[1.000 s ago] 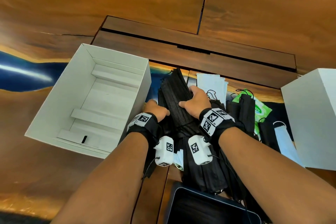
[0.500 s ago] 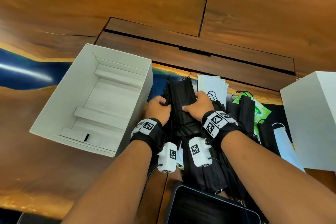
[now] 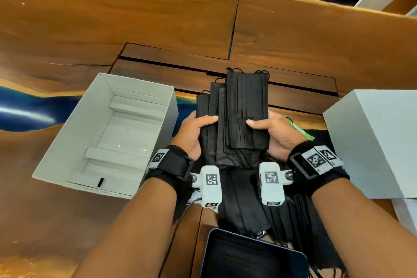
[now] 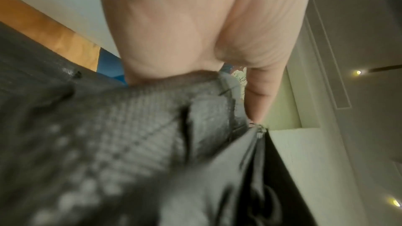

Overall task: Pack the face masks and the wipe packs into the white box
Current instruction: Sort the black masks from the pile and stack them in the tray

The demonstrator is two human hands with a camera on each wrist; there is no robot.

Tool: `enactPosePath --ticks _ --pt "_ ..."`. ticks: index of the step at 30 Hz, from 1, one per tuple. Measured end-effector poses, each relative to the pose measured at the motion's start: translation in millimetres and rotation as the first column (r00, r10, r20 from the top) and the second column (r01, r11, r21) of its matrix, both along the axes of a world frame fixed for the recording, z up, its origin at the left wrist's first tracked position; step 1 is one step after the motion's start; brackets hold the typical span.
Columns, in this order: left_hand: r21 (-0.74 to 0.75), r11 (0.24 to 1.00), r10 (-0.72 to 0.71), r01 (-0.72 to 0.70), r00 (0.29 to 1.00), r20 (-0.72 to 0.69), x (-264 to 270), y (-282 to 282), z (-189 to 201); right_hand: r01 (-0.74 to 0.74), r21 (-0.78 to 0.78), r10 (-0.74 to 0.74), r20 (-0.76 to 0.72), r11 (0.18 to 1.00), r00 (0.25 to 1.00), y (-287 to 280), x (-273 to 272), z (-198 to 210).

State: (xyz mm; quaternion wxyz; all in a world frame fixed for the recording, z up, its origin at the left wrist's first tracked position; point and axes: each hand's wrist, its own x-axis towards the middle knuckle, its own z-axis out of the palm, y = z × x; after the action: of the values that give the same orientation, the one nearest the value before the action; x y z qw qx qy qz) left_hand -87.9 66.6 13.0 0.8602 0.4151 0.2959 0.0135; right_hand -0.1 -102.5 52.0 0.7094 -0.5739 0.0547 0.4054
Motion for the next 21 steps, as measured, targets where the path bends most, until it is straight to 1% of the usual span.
enactPosePath --ticks 1,3,5,7,8,12,14,17,19,21 --pt "-0.048 0.998 -0.037 0.037 0.999 0.002 0.5 -3.6 3.8 -0.006 -0.01 0.006 -0.011 1.0 1.0 -3.4 -1.9 0.3" --pt "-0.068 0.992 -0.108 0.107 0.994 -0.016 2.1 -13.7 8.2 -0.03 -0.078 0.03 -0.004 0.997 1.0 -8.8 -8.0 0.5" --pt "-0.022 0.99 -0.141 0.14 0.988 -0.055 3.7 -22.3 11.1 -0.047 -0.152 0.051 0.026 0.987 0.998 -12.2 -14.0 -0.5" --pt "0.057 0.987 -0.146 0.153 0.984 -0.102 3.2 -27.8 13.2 -0.001 -0.202 0.013 0.057 0.979 0.998 -17.1 -16.9 1.0" --pt "0.091 0.986 -0.131 0.143 0.984 -0.122 2.4 -28.4 13.2 0.026 -0.202 -0.013 0.065 0.979 0.998 -20.7 -16.9 3.4" --pt "0.111 0.992 -0.032 0.052 0.985 -0.169 -3.7 -25.4 10.6 0.085 -0.147 -0.073 0.083 0.985 0.994 -38.8 -16.2 23.6" --pt "0.117 0.992 -0.031 0.054 0.981 -0.192 -6.5 -27.1 10.9 0.096 -0.134 -0.083 0.106 0.986 0.991 -46.2 -15.7 33.5" --pt "0.074 0.994 -0.066 0.084 0.973 -0.222 -9.3 -32.6 15.4 0.095 -0.085 -0.086 0.107 0.992 0.991 -49.9 -18.6 44.7" --pt "0.06 0.994 -0.076 0.093 0.966 -0.248 -12.0 -37.0 19.7 0.075 -0.004 -0.075 0.071 0.997 0.995 -49.0 -23.7 50.2" --pt "0.001 0.994 -0.104 0.108 0.962 -0.252 -14.4 -39.8 21.2 0.033 0.123 -0.035 0.009 0.992 0.999 -47.0 -31.1 53.8"
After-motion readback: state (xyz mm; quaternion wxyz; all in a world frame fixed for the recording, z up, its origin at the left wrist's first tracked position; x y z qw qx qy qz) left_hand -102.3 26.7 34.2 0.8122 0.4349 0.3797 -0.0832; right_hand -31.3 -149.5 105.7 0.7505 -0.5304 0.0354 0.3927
